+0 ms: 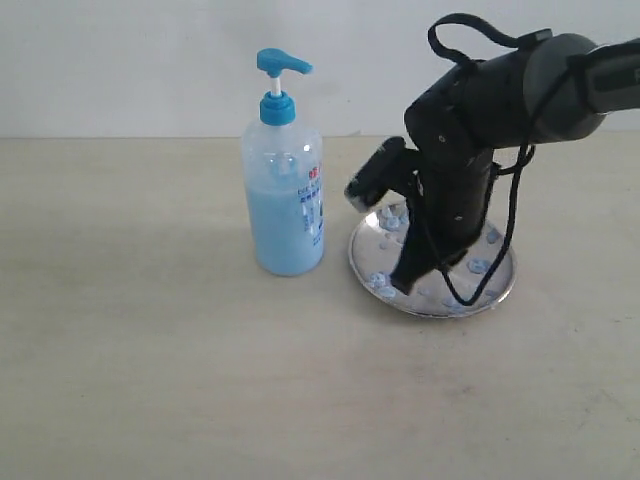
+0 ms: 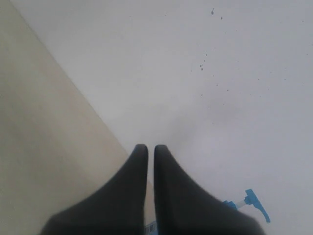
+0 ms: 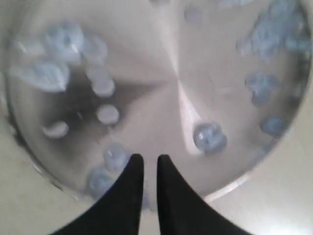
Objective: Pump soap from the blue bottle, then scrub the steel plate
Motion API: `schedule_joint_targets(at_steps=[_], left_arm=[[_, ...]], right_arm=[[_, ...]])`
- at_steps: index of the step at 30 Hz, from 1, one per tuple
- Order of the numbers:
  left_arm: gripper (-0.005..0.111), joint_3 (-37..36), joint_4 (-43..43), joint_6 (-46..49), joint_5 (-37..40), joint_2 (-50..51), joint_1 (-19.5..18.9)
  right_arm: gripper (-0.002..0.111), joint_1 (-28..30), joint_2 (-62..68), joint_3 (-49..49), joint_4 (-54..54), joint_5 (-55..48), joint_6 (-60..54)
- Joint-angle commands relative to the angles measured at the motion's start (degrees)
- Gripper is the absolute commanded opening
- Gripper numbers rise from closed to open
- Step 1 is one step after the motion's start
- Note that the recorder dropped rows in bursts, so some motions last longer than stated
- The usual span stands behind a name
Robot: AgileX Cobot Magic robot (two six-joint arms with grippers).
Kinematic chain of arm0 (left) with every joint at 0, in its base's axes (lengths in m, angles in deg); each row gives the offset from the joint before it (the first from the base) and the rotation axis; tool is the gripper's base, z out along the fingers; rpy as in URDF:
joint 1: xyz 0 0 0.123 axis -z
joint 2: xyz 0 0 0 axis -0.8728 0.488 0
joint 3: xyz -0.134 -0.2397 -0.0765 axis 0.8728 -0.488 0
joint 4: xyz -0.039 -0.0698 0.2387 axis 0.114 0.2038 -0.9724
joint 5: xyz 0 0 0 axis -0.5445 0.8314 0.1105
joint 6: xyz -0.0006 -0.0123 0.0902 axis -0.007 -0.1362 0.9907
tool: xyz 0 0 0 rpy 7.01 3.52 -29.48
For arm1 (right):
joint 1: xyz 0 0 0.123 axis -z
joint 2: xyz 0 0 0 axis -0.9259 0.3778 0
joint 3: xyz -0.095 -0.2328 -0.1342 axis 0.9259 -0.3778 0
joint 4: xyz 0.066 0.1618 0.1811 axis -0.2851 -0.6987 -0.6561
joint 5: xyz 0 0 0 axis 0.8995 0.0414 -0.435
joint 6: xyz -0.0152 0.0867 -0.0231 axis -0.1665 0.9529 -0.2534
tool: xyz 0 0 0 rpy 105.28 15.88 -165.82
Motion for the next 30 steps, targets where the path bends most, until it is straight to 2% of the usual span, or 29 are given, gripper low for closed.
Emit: schedule_joint_targets(at_steps=[1, 2, 3, 4, 5, 6, 8, 10, 11, 12, 15, 18, 20, 23, 27, 30], left_arm=[[0.004, -0.28, 0.45, 0.18, 0.52, -0.14, -0.17], [0.004, -0.28, 0.45, 0.18, 0.52, -0.14, -0.17], [0.004, -0.28, 0.45, 0.18, 0.52, -0.14, -0.17], [0.004, -0.28, 0.45, 0.18, 0.52, -0.14, -0.17], [0.004, -0.28, 0.45, 0.18, 0.52, -0.14, -0.17], [0.004, -0.28, 0.45, 0.18, 0.52, -0.14, -0.17], [0.004, -0.28, 0.45, 0.18, 0.52, -0.14, -0.17], [0.004, -0.28, 0.45, 0.18, 0.52, -0.14, -0.17], [0.004, -0.28, 0.45, 0.18, 0.52, -0.14, -0.17], [0.004, -0.28, 0.45, 0.18, 0.52, -0.14, -0.17], [0.004, -0.28, 0.45, 0.18, 0.52, -0.14, -0.17], [0.004, -0.28, 0.45, 0.18, 0.52, -0.14, -0.17], [0.004, -0.28, 0.45, 0.18, 0.52, -0.14, -0.17], [0.004, -0.28, 0.45, 0.18, 0.52, -0.14, -0.17], [0.004, -0.28, 0.45, 0.18, 0.52, -0.14, -0.17], [0.004, -0.28, -2.01, 0.18, 0.52, -0.14, -0.17]], right_arm=[[0.000, 4.03, 0.31, 0.05, 15.27, 8.38, 24.69], [0.000, 4.03, 0.31, 0.05, 13.59, 20.18, 34.46], [0.000, 3.46, 0.31, 0.05, 10.73, 23.04, 34.59], [0.000, 1.91, -0.54, 0.05, 6.18, 22.93, 27.98], [0.000, 1.19, -1.18, 0.05, 5.60, 20.17, 26.99], [0.000, 1.07, -3.89, -0.45, 5.46, 16.22, 28.86], [0.000, 3.46, -13.91, -5.84, 8.91, 22.80, 39.62], [0.000, 7.97, -31.91, -17.22, 17.84, 40.30, 52.55], [0.000, 11.11, -41.79, -25.23, 26.33, 52.13, 51.09], [0.000, 13.79, -48.84, -32.43, 32.36, 57.67, 48.62], [0.000, 17.51, -72.98, -52.65, 33.27, 58.48, 52.31], [0.000, 17.51, -85.10, -60.56, 33.05, 65.33, 54.78], [0.000, 17.51, -90.72, -63.96, 32.40, 66.05, 61.01], [0.000, 17.51, -97.19, -67.56, 32.30, 61.11, 70.21], [0.000, 17.51, -101.00, -72.28, 31.87, 47.74, 72.06], [0.000, 17.51, -100.85, -74.19, 26.64, 42.89, 76.17]])
